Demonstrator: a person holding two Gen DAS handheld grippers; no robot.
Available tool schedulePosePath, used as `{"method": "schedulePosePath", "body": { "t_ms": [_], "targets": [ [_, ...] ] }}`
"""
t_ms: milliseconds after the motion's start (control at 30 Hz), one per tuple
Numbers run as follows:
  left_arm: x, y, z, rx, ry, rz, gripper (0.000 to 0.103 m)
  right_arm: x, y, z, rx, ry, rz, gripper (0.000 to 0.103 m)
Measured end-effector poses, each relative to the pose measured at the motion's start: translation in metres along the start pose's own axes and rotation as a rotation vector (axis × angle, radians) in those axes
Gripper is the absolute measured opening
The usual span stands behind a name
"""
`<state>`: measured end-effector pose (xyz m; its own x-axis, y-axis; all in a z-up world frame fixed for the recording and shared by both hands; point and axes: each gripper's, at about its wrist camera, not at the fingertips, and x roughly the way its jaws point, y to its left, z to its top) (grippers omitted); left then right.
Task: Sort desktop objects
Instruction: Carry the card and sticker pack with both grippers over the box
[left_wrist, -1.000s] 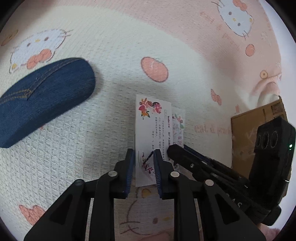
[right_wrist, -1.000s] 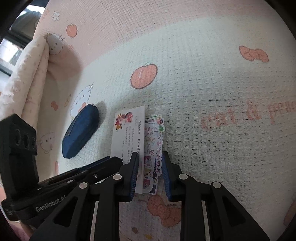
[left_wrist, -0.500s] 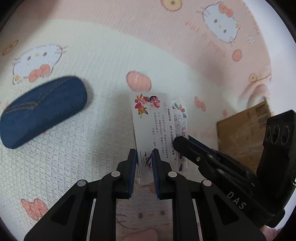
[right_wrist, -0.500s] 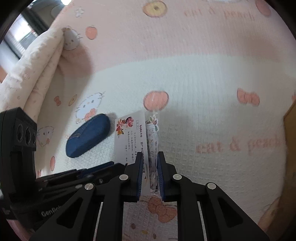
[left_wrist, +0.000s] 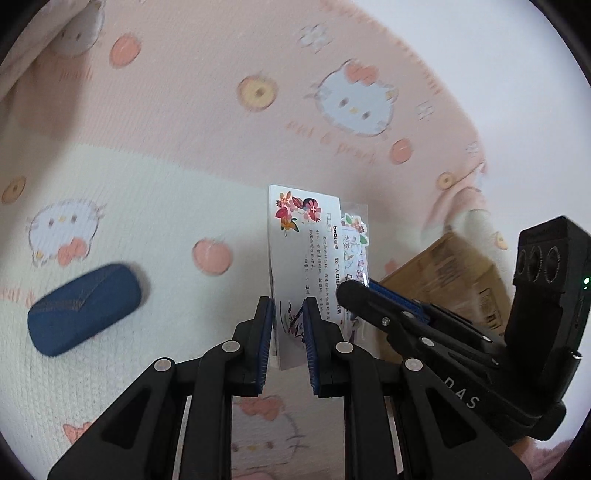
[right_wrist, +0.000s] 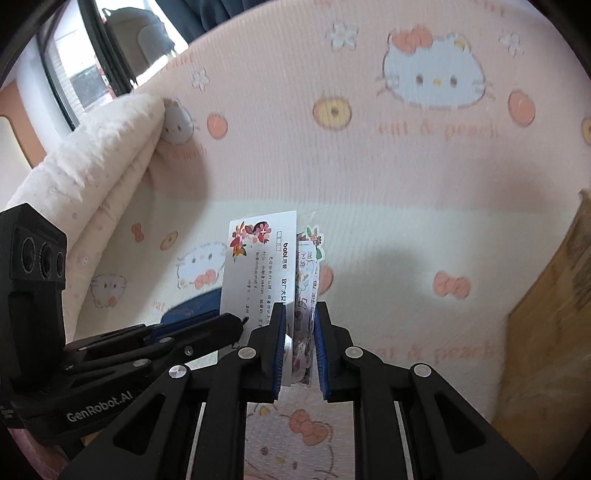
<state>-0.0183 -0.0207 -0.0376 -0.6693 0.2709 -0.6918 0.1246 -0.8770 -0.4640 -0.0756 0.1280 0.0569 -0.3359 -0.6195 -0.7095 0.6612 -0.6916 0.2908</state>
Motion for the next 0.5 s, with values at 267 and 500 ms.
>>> {"method": "schedulePosePath", "body": {
  "t_ms": [267,500],
  "targets": [
    [-0.012,-0.060,0.022,0.077,-0.050,-0.106,0.018,-0.069,-0.019,0.022,0.000,-0.137,-0.032,0.012],
    [-0.004,-0.137,0.020,0.222,-0.056,-0.143,0.019,-0.131,-0.055,0.024,0.053,-0.221,-0.118,0.012]
  ]
}}
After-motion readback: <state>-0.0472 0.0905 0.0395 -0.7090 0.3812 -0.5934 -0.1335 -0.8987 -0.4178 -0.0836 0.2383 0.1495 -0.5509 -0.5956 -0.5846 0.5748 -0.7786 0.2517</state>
